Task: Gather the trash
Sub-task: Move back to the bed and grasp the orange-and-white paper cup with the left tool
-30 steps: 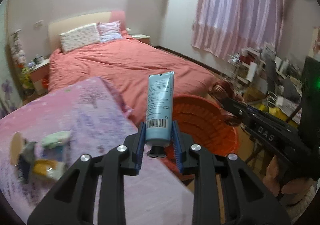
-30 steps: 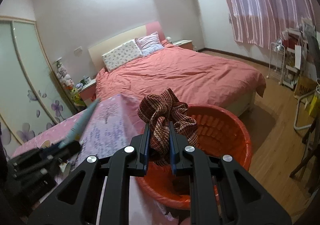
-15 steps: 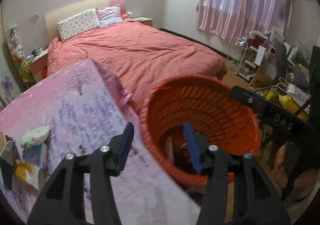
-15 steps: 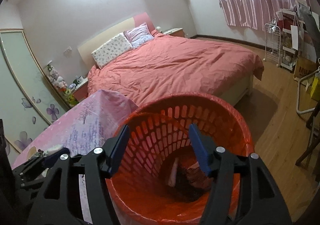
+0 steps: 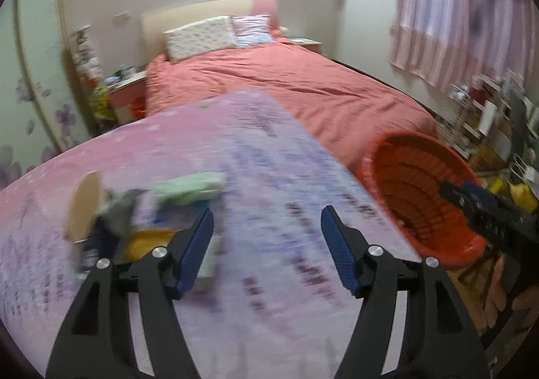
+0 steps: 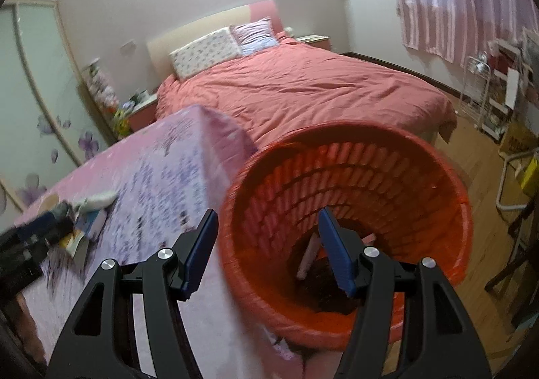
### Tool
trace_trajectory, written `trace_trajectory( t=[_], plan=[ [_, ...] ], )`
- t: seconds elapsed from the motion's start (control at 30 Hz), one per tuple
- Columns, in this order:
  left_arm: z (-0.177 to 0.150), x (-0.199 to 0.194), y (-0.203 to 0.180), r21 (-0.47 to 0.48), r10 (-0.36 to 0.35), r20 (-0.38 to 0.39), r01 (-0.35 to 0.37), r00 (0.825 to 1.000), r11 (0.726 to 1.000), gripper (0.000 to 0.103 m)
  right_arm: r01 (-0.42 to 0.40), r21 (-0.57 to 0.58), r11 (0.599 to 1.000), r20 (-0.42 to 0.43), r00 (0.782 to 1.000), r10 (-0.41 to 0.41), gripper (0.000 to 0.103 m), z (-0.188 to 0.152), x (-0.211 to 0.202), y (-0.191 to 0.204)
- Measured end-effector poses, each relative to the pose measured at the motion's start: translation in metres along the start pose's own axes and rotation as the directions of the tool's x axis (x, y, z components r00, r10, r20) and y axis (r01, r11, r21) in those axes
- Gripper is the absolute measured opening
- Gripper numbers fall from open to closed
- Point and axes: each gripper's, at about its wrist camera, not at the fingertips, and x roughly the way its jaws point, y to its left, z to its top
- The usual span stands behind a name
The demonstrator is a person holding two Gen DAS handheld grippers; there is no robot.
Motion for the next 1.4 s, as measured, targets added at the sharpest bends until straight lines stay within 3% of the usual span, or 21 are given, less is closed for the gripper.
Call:
trace_trajectory(
  t=[0.17,0.3,0.4,0.57,0.7,1.07,1.17,1.33,1.37,1.4],
  plan=[
    [-0.002,-0.022,0.066,-0.086,0.133,0.023,-0.130,0.991,0.988,0.066,-0.037,-0.045,0.998,-0.034,0.999,0.036,0.062,-0.014,0.002,0.034],
    [-0.002,-0.031,0.115,-0.150,0.246,0.034,-0.238,0.969,0.960,0.066,-0.059,-0.082,0.995,-0.054,0.997,0.055,0.062,-0.021,0.004,0.059],
    [-0.001,-0.020,0.152,-0.192,0.305,-0.008,-0.301,0.952,0.934,0.065,-0.079,-0.093,0.992,-0.069,0.995,0.073,0.062,-0.025,0.006,0.076],
    [-0.009,0.007,0.174,-0.204,0.284,-0.084,-0.295,0.955,0.933,0.056,-0.110,-0.117,0.987,-0.090,0.991,0.100,0.062,-0.031,0.007,0.102],
    [-0.016,0.021,0.184,-0.207,0.296,-0.125,-0.317,0.947,0.926,0.047,-0.125,-0.137,0.983,-0.108,0.988,0.110,0.062,-0.037,0.009,0.118],
    [-0.063,0.011,0.245,-0.278,0.350,-0.201,-0.396,0.915,0.875,0.046,-0.208,-0.183,0.961,-0.159,0.971,0.180,0.062,-0.049,0.025,0.163],
    [-0.065,0.010,0.250,-0.277,0.332,-0.182,-0.373,0.925,0.886,0.046,-0.230,-0.194,0.954,-0.172,0.965,0.198,0.066,-0.051,0.030,0.179],
    [-0.058,0.020,0.233,-0.159,0.344,-0.141,-0.364,0.928,0.918,0.045,-0.238,-0.236,0.942,-0.184,0.963,0.197,0.066,-0.053,0.036,0.201],
    [-0.057,0.023,0.231,-0.147,0.336,-0.145,-0.356,0.931,0.923,0.040,-0.237,-0.243,0.941,-0.186,0.963,0.195,0.066,-0.053,0.037,0.204],
    [-0.055,0.026,0.230,-0.139,0.329,-0.147,-0.349,0.933,0.927,0.024,-0.236,-0.246,0.940,-0.187,0.963,0.193,0.066,-0.053,0.038,0.205]
  ],
)
